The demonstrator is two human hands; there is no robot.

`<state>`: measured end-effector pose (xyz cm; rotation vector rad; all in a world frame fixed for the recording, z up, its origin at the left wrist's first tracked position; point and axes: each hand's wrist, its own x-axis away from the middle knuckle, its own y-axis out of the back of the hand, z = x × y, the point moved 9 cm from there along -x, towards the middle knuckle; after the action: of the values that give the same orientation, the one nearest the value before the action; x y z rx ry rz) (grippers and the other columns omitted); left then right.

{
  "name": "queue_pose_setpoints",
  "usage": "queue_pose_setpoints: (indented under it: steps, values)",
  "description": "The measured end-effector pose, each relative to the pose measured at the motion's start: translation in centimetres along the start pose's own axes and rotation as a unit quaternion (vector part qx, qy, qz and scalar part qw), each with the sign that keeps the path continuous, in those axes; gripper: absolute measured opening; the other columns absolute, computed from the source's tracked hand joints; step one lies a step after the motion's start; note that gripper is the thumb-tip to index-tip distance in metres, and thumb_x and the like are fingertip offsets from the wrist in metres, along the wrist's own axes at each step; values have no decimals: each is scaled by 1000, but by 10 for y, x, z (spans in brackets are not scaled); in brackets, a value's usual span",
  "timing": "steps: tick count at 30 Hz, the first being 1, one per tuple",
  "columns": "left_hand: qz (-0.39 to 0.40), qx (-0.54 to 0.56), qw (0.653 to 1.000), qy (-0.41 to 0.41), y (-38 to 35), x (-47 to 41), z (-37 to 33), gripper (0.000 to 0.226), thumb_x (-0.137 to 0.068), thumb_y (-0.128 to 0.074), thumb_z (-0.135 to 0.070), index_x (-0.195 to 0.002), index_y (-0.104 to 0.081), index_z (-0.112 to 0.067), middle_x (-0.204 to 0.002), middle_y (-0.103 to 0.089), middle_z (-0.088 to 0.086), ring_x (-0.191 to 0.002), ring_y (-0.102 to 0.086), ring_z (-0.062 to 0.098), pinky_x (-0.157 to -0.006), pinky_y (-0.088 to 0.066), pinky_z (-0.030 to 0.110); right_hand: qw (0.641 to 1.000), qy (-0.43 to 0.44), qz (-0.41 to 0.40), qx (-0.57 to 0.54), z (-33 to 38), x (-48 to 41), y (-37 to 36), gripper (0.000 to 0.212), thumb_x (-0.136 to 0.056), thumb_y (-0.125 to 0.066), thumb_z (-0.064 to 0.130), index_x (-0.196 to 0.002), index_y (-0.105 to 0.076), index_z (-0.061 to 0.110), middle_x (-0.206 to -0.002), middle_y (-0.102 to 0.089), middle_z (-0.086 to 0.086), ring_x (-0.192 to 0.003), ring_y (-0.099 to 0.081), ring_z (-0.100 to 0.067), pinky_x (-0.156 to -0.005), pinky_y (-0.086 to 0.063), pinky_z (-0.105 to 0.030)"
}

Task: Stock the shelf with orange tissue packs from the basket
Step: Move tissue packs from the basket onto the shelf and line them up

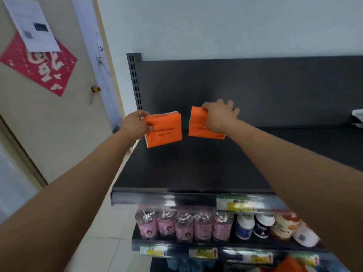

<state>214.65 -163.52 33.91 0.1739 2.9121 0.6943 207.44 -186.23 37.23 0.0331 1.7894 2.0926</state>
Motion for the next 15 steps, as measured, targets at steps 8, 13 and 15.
queue_pose_setpoints:
  steps: [8,13,15]
  values:
    - [35,-25,999,-20,-7,-90,33,39,-84,-53,10,-117,-57,-10,-107,-53,11,-89,-53,22,-59,-45,24,997,-9,64,42,37,-68,-50,70,-87,-43,-5,-141,-35,38,-140,-25,-9,-132,-19,-37,-107,-29,-52]
    - [34,-54,997,-42,-14,-118,41,39,-85,-47,9,-116,-58,-12,-102,-53,8,-79,-51,21,-47,-37,22,996,0,81,33,32,-93,-70,67,-89,-39,-3,-145,-31,33,-140,-26,-10,-131,-21,-37,-106,-35,-47]
    - [30,-62,996,-50,-14,-125,42,40,-85,-46,9,-118,-58,-12,-101,-54,10,-67,-50,19,-45,-37,23,996,8,87,16,30,-102,-78,61,-91,-39,-1,-145,-32,28,-137,-31,-11,-128,-25,-37,-103,-38,-43]
